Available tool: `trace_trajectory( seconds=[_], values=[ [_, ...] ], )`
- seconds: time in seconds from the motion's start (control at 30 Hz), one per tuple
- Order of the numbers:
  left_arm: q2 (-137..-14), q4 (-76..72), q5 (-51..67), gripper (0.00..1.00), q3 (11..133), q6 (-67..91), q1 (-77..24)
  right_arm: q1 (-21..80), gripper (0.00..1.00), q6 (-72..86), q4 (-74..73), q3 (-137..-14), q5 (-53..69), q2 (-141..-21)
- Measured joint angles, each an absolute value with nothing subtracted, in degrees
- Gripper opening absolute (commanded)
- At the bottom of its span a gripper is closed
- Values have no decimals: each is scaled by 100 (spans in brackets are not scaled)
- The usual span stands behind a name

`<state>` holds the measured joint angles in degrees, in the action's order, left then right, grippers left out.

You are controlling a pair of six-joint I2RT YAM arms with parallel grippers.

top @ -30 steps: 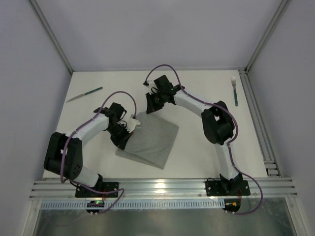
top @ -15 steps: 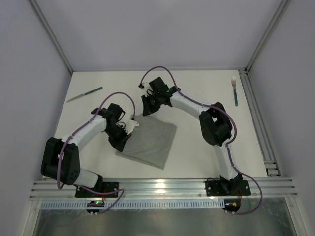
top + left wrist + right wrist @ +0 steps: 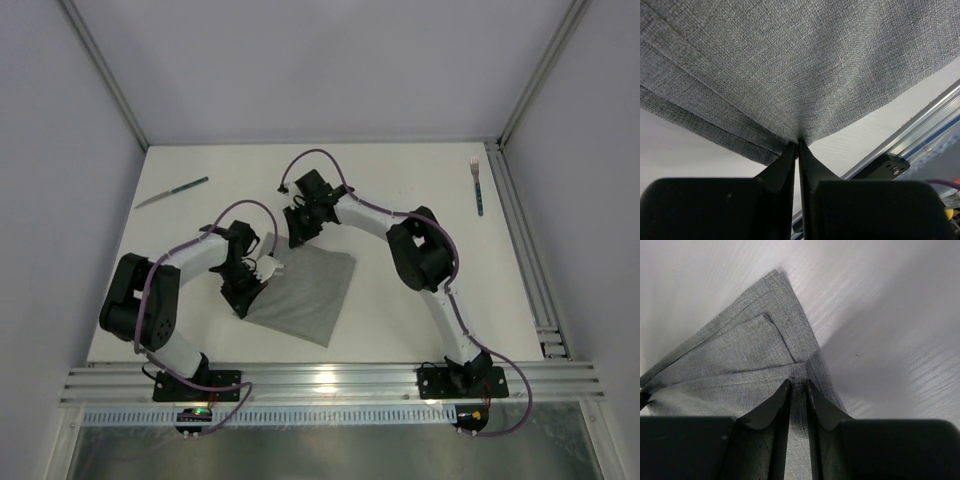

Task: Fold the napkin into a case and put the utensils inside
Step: Smooth out the square-folded napkin at the center of the board.

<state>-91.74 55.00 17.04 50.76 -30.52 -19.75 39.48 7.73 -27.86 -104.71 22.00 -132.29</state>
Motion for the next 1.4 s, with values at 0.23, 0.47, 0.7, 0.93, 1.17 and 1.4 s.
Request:
trace_trajectory(
  seconds=[0.23,0.47,0.7,0.93,1.17,1.4],
  values=[
    [-9080,5463,1726,12,5076,-3035,-1975,3946,37,797,-2821,-10571,2141,-13262],
    [-8818,5468,1802,11,5076,-3006,-1973,3946,3,856,-2742,-10575,2106,-13262],
    [-8809,5478,1822,12,5076,-2976,-1905,3946,3,873,-2740,-10575,2108,-13262],
    [-8809,5489,1828,12,5076,-2906,-1787,3946,3,875,-2506,-10514,2235,-13120],
    [-8809,5483,1846,15,5076,-2895,-1603,3946,4,882,-2018,-10291,2401,-12722],
    [-8809,5487,1848,14,5076,-2897,-1555,3946,4,1009,-1813,-10418,2740,-12888]
  ],
)
